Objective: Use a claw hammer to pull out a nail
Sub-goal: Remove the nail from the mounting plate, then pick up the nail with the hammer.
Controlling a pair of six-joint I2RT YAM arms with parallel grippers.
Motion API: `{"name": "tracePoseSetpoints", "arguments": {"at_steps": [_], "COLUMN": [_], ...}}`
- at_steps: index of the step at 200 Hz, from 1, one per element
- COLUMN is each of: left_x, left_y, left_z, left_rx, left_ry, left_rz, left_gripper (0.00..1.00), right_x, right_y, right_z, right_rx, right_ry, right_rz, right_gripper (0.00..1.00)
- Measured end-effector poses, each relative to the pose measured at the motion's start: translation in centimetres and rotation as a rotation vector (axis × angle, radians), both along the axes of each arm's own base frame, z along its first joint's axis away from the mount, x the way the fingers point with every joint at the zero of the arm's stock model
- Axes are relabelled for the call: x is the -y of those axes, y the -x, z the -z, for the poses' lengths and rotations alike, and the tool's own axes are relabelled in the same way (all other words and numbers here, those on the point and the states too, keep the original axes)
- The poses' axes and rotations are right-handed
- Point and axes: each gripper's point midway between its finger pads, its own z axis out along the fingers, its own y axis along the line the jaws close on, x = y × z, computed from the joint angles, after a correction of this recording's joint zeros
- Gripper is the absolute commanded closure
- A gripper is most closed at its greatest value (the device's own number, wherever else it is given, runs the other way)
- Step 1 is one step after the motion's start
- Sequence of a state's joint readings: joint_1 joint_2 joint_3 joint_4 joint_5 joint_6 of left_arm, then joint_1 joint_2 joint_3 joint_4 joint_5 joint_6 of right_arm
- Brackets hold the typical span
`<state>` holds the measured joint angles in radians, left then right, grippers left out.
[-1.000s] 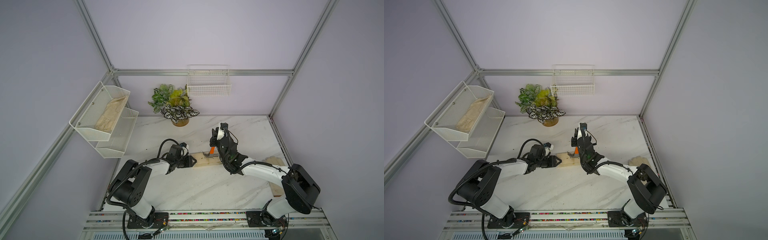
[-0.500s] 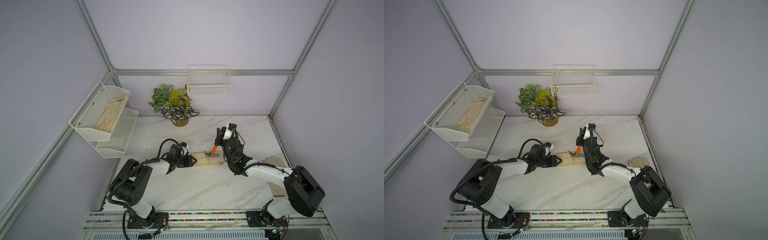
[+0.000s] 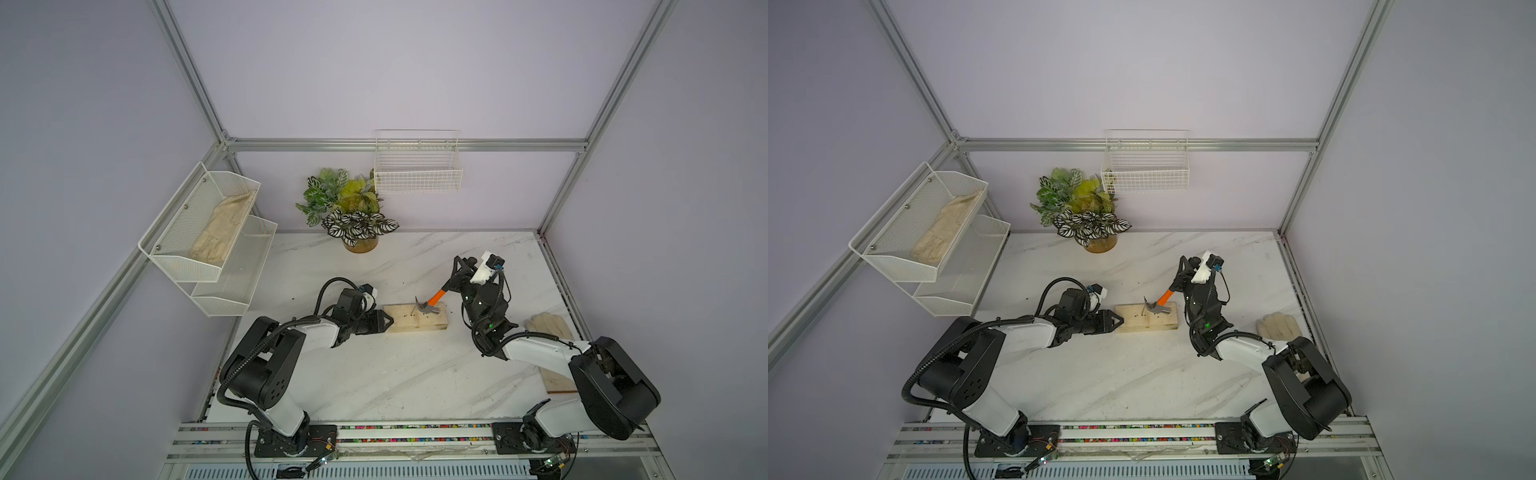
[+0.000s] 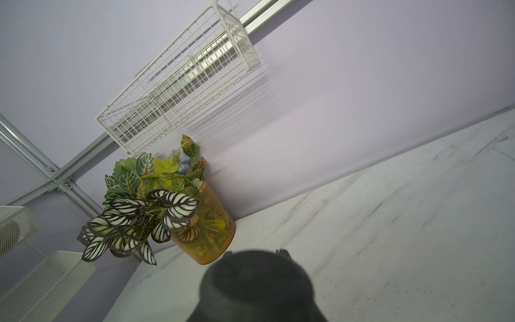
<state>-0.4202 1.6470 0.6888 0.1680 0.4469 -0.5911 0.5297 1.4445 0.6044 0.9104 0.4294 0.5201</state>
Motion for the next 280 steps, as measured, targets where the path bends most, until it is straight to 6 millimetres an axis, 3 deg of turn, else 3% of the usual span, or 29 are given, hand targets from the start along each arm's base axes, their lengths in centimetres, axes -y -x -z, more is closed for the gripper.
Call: {"name": "tracePoseSetpoints", "arguments": {"at_steps": [95, 131, 158, 184, 236, 280], "left_x": [0.1, 0.0, -0.1, 0.3, 2.6, 3.5], "left_y": [-0.1, -0.2, -0.2, -0.5, -0.7, 0.7], "left_z": [0.0, -0.2, -0.6, -2.2, -9.8, -10.4], "left_rx": [0.005, 0.002, -0.006, 0.035, 0.3, 0.37], "left_ry": [0.005, 0.019, 0.057, 0.107, 0.273, 0.28], "left_rz": [0.001, 0.006, 0.018, 0.046, 0.194, 0.281], "left_gripper": [0.6, 0.59, 0.54, 0.53, 0.53, 0.53], "right_x": [4.5, 4.7, 3.7, 2.3, 0.3, -0.8], "right_y": [0.7, 0.6, -0.3, -1.8, -3.8, -3.6], "right_z": [1.9, 1.9, 1.1, -0.5, -5.7, -5.2], "right_rx": [-0.019, -0.02, -0.044, -0.076, -0.07, -0.14], "right_ry": [-0.184, -0.198, -0.16, -0.083, -0.018, 0.034], "right_rz": [0.069, 0.064, 0.037, -0.001, -0.059, -0.123], "right_gripper": [1.0, 1.0, 1.0, 1.0, 1.0, 1.0]}}
